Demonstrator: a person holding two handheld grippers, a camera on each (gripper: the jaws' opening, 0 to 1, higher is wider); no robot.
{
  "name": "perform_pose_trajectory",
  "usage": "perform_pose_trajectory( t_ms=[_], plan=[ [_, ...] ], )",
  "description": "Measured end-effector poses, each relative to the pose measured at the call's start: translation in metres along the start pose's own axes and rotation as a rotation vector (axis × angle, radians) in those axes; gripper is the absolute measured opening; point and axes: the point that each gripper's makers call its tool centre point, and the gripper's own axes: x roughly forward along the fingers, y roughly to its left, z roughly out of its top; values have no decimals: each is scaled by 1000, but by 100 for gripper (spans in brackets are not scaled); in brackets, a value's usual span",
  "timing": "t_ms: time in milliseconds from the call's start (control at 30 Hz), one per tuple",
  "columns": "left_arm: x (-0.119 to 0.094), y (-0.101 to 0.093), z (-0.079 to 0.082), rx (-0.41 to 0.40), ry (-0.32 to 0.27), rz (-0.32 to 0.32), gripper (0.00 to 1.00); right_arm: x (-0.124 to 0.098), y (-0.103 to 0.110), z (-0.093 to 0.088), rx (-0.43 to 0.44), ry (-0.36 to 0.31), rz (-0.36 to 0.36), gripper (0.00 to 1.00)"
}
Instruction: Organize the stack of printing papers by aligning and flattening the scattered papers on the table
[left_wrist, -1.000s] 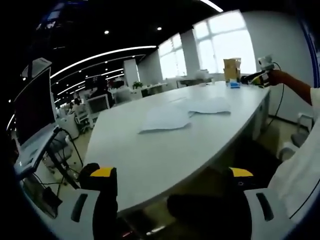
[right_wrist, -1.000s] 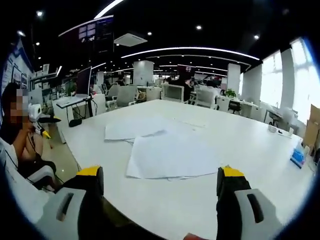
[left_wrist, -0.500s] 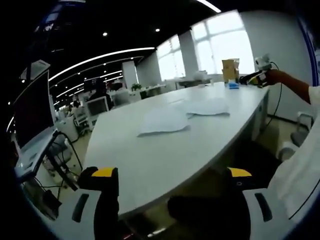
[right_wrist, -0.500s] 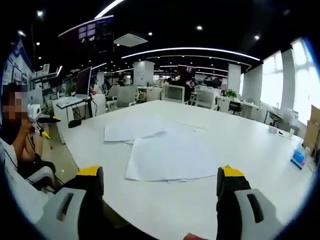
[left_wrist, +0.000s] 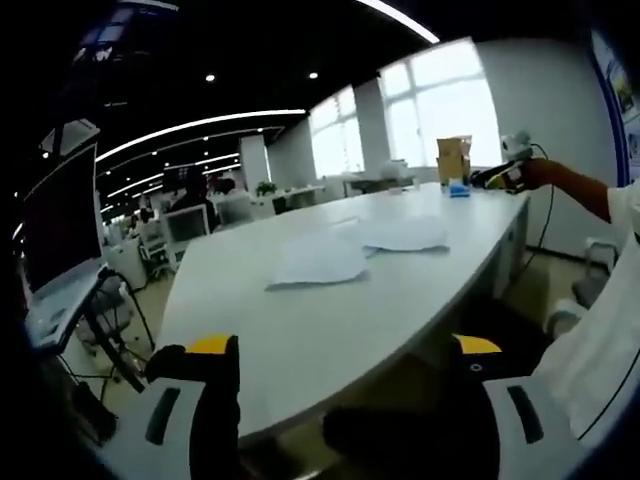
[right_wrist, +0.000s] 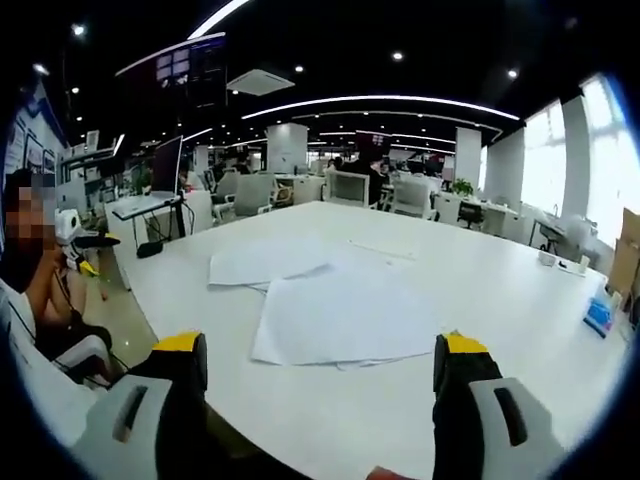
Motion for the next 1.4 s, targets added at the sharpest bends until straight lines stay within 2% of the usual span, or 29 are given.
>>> perform_pose_trajectory(
  t_ms=[333, 433, 600, 700, 967, 1033, 1100, 1400],
  plan=[
    [-1, -4, 5, -15, -35, -21, 92, 4, -3, 0, -7, 9, -11, 89],
    [-1, -13, 5, -24, -48, -68, 93, 5, -2, 0, -8, 13, -4, 89],
    [-1, -17, 8, 6, -67, -81, 94, 9, -4, 4, -6, 8, -1, 89],
    [-3, -18, 9, -10, -77, -91, 95, 12, -3, 4, -6, 9, 3, 89],
    [-6, -14, 7, -15, -66, -80, 92, 19, 0, 5, -17, 25, 2, 88],
    [-8, -18, 8, -48, -81, -108, 92, 19, -2, 5, -21, 26, 2, 88],
    [-8, -17, 8, -51, -82, -106, 92, 21, 0, 6, -24, 28, 2, 88],
    [-9, -14, 1, -46, -57, -92, 88, 30, -5, 5, -36, 46, -7, 88]
  ],
)
